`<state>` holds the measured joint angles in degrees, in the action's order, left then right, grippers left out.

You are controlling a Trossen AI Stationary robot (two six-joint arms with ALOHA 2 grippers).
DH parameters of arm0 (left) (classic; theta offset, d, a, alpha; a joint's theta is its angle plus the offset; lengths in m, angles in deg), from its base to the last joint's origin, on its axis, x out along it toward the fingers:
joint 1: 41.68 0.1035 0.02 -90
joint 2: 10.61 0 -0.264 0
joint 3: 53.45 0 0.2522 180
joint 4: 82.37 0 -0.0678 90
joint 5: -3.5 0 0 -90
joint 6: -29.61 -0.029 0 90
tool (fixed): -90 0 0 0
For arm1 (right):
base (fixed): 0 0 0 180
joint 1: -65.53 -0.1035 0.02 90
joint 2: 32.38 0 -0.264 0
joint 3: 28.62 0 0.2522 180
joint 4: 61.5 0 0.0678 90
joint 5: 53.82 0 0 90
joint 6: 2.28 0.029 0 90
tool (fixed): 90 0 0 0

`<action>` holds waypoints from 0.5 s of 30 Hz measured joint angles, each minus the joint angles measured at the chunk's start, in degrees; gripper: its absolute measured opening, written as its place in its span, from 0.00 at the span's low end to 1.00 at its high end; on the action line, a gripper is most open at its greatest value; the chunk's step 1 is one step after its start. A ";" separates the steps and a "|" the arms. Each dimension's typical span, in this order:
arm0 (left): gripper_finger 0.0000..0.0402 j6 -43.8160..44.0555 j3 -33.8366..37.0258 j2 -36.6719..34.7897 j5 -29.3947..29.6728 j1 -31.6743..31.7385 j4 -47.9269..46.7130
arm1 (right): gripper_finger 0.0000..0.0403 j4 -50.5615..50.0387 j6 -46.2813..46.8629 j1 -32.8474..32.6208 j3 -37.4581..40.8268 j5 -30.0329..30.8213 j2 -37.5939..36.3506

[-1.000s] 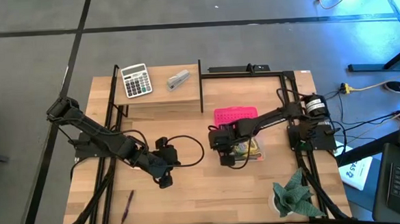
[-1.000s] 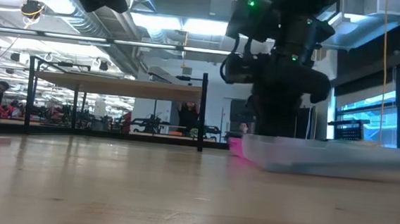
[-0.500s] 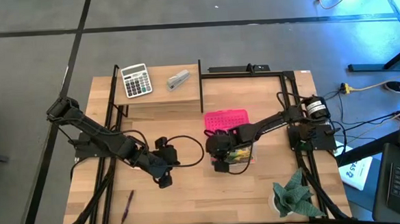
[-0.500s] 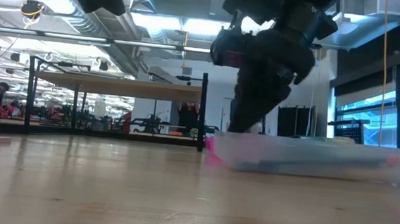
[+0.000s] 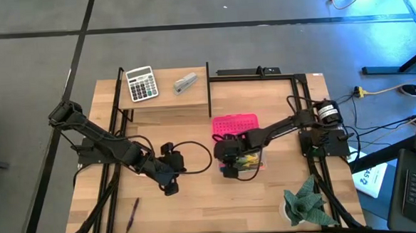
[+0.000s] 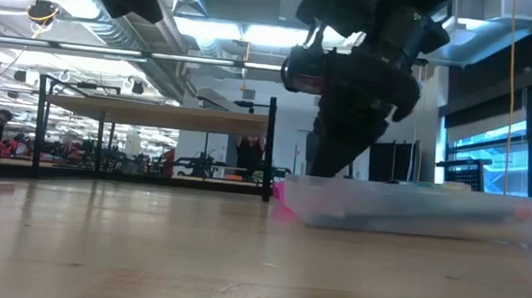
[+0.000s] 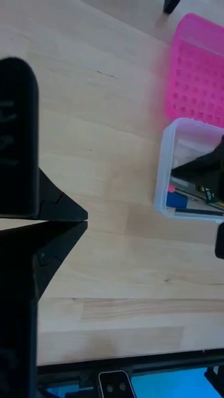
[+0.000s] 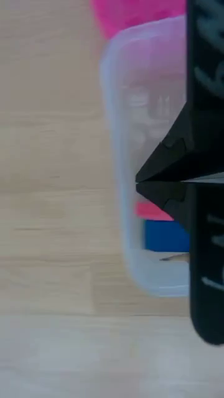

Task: Pack school essentials
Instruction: Move the pink supply box to the center of the table

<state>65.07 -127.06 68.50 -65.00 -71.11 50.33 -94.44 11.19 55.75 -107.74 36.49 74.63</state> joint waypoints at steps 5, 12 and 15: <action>0.00 0.01 0.00 0.00 -0.07 -0.29 -0.46 | 0.01 2.08 0.89 0.02 -0.02 0.02 0.91; 0.00 0.03 0.00 0.00 -0.09 -0.42 -0.43 | 0.01 5.65 3.07 -0.30 0.00 -1.22 2.58; 0.00 0.03 0.00 0.00 -0.07 -0.54 -0.50 | 0.01 7.72 3.58 -0.78 -0.43 -1.43 2.72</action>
<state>65.10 -127.06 68.50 -65.07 -71.65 49.82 -86.72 14.77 54.97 -108.17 35.06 77.35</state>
